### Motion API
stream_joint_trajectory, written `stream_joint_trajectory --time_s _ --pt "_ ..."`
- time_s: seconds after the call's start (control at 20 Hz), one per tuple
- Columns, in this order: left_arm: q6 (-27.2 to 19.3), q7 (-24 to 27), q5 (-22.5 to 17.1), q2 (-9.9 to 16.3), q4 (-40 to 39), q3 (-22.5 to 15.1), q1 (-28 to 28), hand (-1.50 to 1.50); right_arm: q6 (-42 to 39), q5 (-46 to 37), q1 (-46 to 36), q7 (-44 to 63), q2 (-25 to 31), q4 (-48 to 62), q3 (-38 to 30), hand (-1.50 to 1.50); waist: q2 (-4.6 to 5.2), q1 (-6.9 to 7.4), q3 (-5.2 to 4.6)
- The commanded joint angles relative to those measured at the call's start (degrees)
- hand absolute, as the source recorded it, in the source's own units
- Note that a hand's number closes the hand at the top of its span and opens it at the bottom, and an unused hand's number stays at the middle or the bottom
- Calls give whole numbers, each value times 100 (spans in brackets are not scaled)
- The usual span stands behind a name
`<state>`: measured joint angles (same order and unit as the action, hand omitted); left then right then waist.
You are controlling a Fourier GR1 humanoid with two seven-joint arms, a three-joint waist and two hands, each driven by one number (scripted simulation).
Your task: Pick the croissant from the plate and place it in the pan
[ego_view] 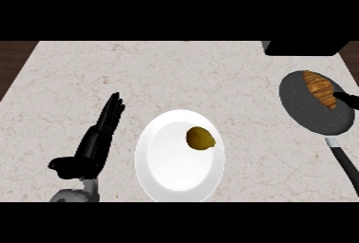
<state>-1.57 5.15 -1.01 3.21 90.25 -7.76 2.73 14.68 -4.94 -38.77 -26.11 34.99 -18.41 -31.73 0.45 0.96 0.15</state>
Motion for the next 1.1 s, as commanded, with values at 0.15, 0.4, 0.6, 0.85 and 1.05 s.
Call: stream_joint_trajectory --time_s 0.15,0.4,0.6,0.85,1.05 --pt "-13 -8 -24 -27 -108 126 67 0 -1643 503 756 -602 61 -263 -115 -150 -44 -105 -13" --pt "-52 184 194 -50 22 -7 -287 0 -2042 750 1458 -537 -65 -1132 74 -150 -60 -122 -19" --pt "-222 83 344 -236 86 -145 -214 0 -2137 806 2213 -694 -103 -1824 200 -150 -68 -149 -22" --pt "-214 119 261 -311 -120 -177 -91 0 -1746 879 2663 -747 -510 -2330 368 -150 -49 -107 -16" --pt "-17 126 200 -244 -409 138 183 0 -1935 1059 3249 -371 -424 -3150 323 -150 -48 -117 -17"
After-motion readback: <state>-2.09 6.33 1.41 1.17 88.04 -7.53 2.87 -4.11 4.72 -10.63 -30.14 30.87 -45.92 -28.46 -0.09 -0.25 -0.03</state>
